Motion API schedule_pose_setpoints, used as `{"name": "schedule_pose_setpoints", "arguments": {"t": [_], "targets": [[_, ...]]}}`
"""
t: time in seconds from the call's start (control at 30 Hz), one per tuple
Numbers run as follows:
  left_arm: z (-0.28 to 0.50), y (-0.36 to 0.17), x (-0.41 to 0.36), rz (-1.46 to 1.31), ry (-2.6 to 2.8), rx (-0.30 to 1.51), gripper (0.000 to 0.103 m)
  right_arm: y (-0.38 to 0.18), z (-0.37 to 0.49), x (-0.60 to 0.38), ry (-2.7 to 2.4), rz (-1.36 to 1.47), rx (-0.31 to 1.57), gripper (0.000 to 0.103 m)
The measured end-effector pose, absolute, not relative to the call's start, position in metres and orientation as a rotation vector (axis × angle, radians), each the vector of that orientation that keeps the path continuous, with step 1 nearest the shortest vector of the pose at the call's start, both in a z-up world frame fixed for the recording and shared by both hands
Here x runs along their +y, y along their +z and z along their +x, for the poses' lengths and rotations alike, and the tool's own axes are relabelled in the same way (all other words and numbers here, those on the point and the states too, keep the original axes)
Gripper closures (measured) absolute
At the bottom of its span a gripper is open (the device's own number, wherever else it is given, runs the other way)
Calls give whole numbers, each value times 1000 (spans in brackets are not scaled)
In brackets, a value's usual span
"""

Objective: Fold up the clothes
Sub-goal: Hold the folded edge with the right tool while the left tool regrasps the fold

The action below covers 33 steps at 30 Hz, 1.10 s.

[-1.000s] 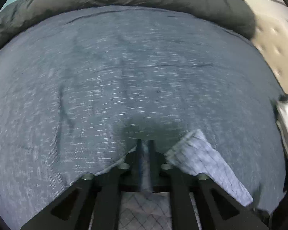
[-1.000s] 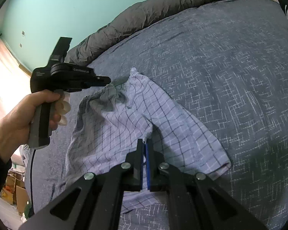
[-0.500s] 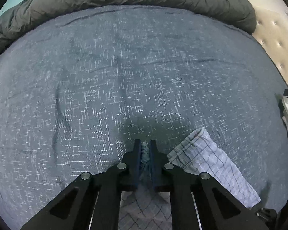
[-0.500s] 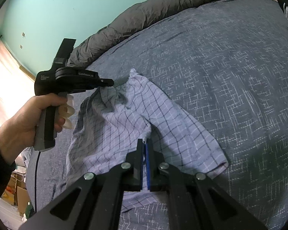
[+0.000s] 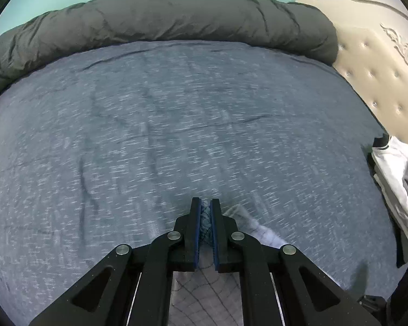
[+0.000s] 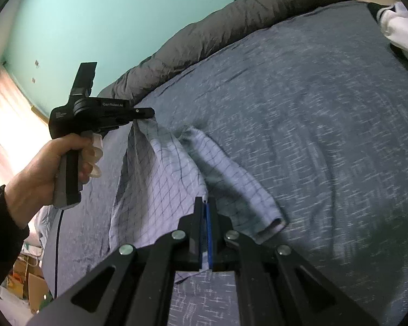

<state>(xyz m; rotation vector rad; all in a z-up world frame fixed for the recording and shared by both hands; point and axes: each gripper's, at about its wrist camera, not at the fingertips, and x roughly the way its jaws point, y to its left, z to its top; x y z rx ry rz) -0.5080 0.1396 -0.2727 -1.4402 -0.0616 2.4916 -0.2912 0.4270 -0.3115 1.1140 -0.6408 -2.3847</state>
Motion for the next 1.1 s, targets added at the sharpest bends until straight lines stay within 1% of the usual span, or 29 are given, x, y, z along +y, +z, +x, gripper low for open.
{"name": "schedule_pose_setpoints", "arguments": {"t": [0.2,0.3,0.33,0.37,0.4,0.43,0.47,0.6,0.73,0.83,0.97,1.1], "targets": [[-520,-290,166,-1459,2462,-75,96,-322,-294,442,-2396,1151,-689,101],[-522,-298,170,-1470,2471,-79,93,-325,-294,445,-2401,1170,-681,101],[-523,-300,169,-1490,2462,-86,86,-327,-295,445,-2398,1182,-679,101],[-524,-302,168,-1510,2453,-92,76,-331,-296,444,-2388,1202,-680,101],[-524,-303,166,-1526,2446,-96,70,-333,-296,444,-2382,1213,-686,101],[-525,-299,161,-1521,2457,-94,61,-335,-296,444,-2380,1218,-694,101],[-524,-293,155,-1503,2471,-105,56,-336,-296,444,-2376,1221,-701,101],[-516,-271,127,-1471,2497,-132,55,-336,-298,442,-2377,1219,-702,101],[-497,-266,95,-1467,2485,-138,55,-338,-297,444,-2374,1224,-719,101],[-480,-274,73,-1484,2471,-138,55,-337,-296,446,-2372,1224,-720,101],[-467,-288,48,-1512,2483,-209,56,-336,-292,449,-2371,1226,-716,101],[-461,-298,40,-1515,2450,-258,56,-339,-293,450,-2369,1234,-727,101]]}}
